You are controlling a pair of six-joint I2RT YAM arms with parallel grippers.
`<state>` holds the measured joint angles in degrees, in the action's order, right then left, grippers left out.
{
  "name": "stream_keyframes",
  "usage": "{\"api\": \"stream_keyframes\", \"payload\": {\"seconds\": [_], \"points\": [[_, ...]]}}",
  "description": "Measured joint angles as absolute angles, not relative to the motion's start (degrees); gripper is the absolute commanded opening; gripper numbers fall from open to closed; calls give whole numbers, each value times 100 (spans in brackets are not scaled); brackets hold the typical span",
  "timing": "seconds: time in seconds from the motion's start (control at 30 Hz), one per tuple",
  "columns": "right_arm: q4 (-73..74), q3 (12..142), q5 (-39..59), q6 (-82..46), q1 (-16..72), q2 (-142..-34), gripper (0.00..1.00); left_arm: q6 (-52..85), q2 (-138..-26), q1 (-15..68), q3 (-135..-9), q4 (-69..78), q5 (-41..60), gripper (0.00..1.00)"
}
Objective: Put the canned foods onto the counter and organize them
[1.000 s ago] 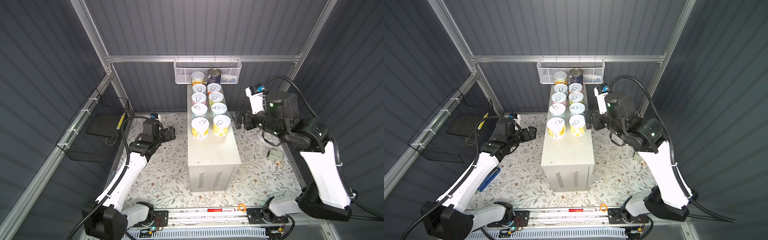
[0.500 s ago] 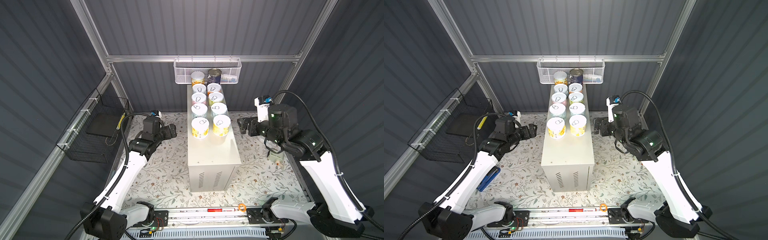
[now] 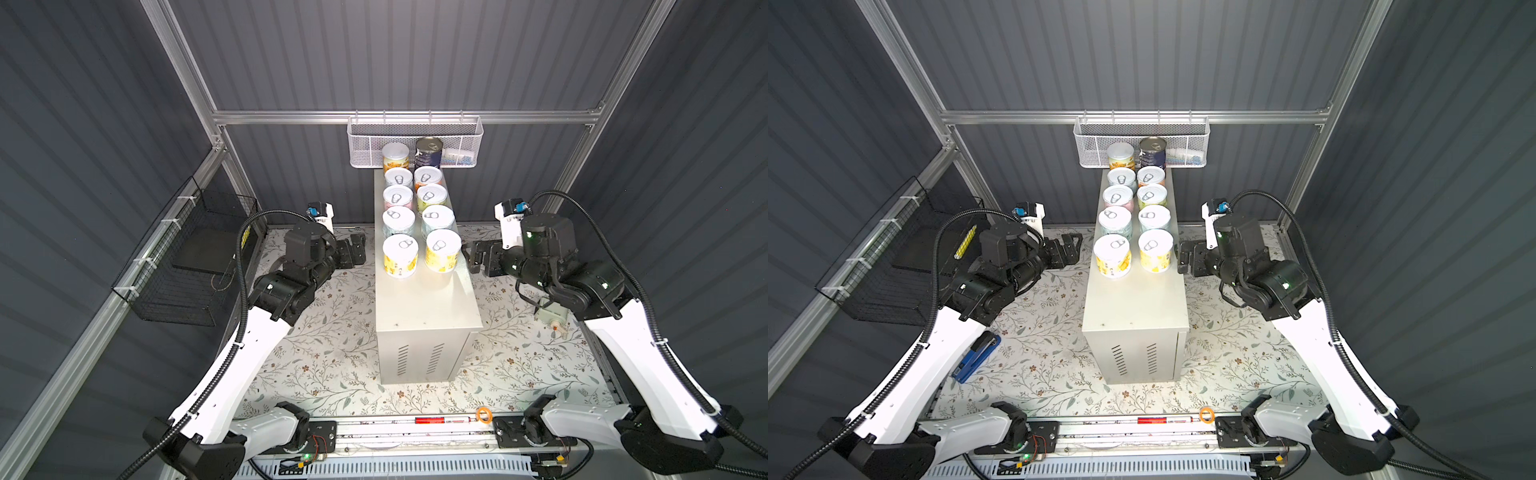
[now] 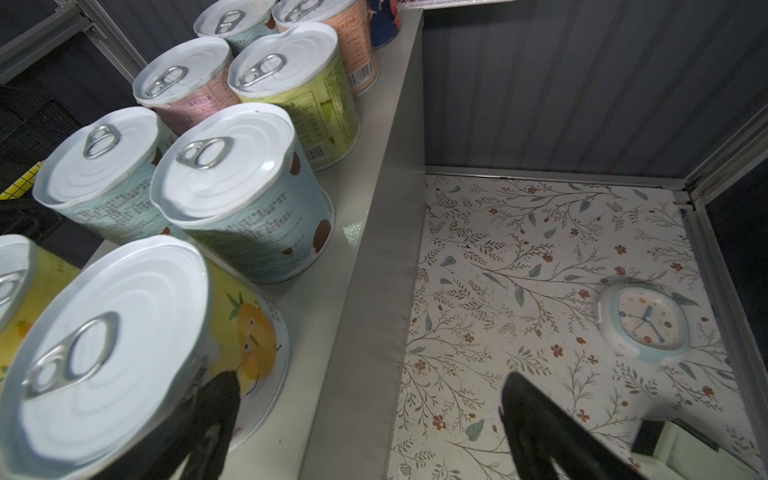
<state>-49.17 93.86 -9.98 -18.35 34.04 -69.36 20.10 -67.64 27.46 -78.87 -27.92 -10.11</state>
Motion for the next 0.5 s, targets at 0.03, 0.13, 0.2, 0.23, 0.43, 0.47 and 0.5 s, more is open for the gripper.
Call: {"api": "stream_keyframes", "payload": {"seconds": [0.03, 0.13, 0.2, 0.23, 0.43, 0.47, 0.5], "points": [[-4912, 9373, -963, -1846, 3404, -6936, 99, 2010, -6764, 2746, -7887, -2821, -1011, 96], [-4871, 9327, -888, -1881, 3404, -6936, 99, 2010, -6764, 2783, -7887, -2899, -1009, 96], [-4853, 9312, -871, -1896, 3404, -6936, 99, 2012, -6759, 2829, -7887, -2965, -1009, 95], [-4838, 9301, -873, -1903, 3404, -6932, 99, 2012, -6748, 2856, -7887, -3004, -1009, 95], [-4840, 9295, -919, -1907, 3404, -6890, 99, 2016, -6587, 3380, -8130, -3562, -1076, 93], [-4838, 9295, -928, -1907, 3404, -6869, 99, 2016, -6543, 3516, -8219, -3647, -1098, 93], [-4838, 9295, -941, -1907, 3404, -6845, 99, 2016, -6495, 3640, -8305, -3730, -1120, 93]]}}
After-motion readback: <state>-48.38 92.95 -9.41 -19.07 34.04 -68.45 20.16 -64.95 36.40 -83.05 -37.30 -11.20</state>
